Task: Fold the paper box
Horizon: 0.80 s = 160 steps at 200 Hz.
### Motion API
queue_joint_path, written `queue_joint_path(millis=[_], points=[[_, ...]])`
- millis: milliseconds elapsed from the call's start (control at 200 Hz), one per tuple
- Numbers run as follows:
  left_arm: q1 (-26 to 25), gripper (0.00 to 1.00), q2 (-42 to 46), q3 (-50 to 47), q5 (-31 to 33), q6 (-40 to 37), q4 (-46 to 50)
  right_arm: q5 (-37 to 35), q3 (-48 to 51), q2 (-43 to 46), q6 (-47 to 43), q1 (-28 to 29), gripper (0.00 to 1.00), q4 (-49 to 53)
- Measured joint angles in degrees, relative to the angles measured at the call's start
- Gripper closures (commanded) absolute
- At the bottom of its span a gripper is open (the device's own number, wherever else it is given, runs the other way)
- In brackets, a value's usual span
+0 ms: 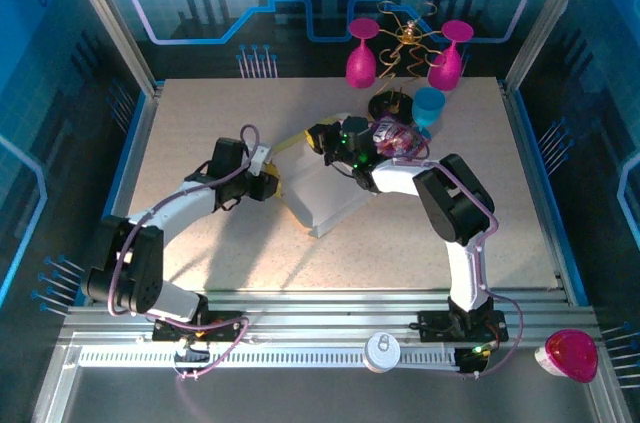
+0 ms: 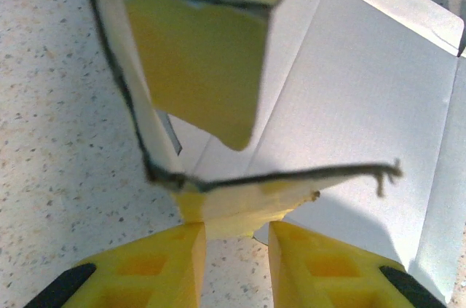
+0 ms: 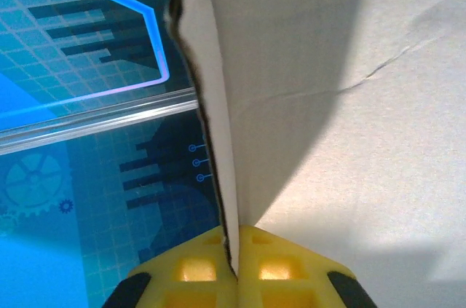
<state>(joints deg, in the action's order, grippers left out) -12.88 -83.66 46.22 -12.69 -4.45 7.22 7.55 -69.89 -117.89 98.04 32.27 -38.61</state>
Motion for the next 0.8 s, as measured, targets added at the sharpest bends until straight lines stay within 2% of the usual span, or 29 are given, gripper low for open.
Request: queue_joint_path(millis=[375, 800], points=[[-1.77, 0.67, -2.58, 3.02, 0.07, 2.62, -0.09, -0.24, -0.72, -0.50, 0.07, -0.22, 1.00, 0.07], [-2.60, 0.64, -5.57, 5.95, 3.15, 5.05, 0.79, -0.72, -0.72, -0.50, 0.74, -0.22, 1.00, 0.07]])
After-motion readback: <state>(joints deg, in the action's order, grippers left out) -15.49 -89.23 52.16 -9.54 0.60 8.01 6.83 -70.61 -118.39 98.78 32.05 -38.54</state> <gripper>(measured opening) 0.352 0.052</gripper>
